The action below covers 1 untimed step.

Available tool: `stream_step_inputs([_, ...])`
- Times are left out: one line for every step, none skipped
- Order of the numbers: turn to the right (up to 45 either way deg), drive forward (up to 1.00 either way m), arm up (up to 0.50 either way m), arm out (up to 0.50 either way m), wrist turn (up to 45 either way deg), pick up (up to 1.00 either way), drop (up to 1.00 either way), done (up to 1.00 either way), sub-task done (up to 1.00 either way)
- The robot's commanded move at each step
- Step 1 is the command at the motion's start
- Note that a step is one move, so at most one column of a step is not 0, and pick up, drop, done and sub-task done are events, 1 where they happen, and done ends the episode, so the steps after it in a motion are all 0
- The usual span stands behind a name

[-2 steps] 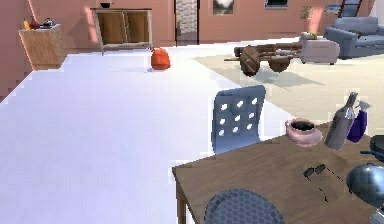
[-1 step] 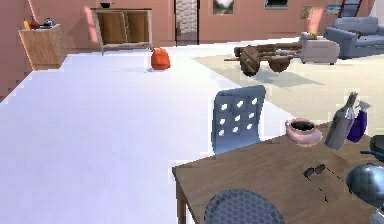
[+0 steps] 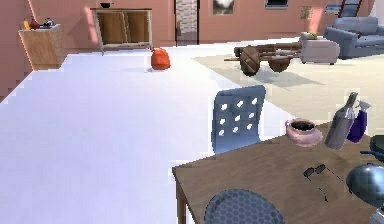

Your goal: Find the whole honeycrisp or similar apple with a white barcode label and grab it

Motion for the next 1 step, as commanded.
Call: stream_step_inputs([0.0,0.0,0.1,0.0,0.0,0.0,0.0,0.0,0.0])
